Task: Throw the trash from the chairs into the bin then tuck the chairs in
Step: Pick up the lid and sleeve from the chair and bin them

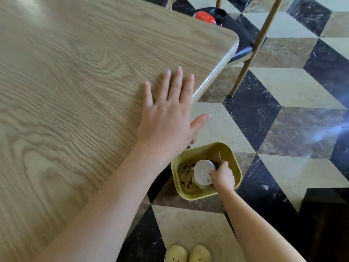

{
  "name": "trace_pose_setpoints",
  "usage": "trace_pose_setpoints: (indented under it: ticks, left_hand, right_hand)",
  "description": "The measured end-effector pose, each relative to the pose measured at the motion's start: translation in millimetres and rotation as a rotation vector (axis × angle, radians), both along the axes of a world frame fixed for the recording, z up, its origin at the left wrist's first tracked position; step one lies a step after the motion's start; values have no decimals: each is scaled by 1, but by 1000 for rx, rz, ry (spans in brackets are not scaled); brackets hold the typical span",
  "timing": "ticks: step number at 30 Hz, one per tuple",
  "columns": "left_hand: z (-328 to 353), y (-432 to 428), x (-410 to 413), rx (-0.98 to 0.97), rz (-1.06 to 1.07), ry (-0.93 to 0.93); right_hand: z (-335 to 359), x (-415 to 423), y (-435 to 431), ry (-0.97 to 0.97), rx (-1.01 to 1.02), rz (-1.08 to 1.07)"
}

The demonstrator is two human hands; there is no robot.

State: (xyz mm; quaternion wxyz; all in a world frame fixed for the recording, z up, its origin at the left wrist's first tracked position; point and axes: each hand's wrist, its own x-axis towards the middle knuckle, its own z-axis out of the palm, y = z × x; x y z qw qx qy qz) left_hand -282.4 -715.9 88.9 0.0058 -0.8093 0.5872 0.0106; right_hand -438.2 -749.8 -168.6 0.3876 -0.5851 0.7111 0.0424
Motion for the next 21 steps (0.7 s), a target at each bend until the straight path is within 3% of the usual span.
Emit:
trace_pose_setpoints:
  ticks: [10,14,21]
  left_hand:
    - [-1,0,-1,-8,1,-22]
    - [0,-1,0,22,-3,-16]
    - [2,-2,0,79,5,10]
  right_hand:
    - [-32,-9,15,49,186,357]
    - [-12,-11,11,154,313,666]
    - [51,-17,-7,240,465,845]
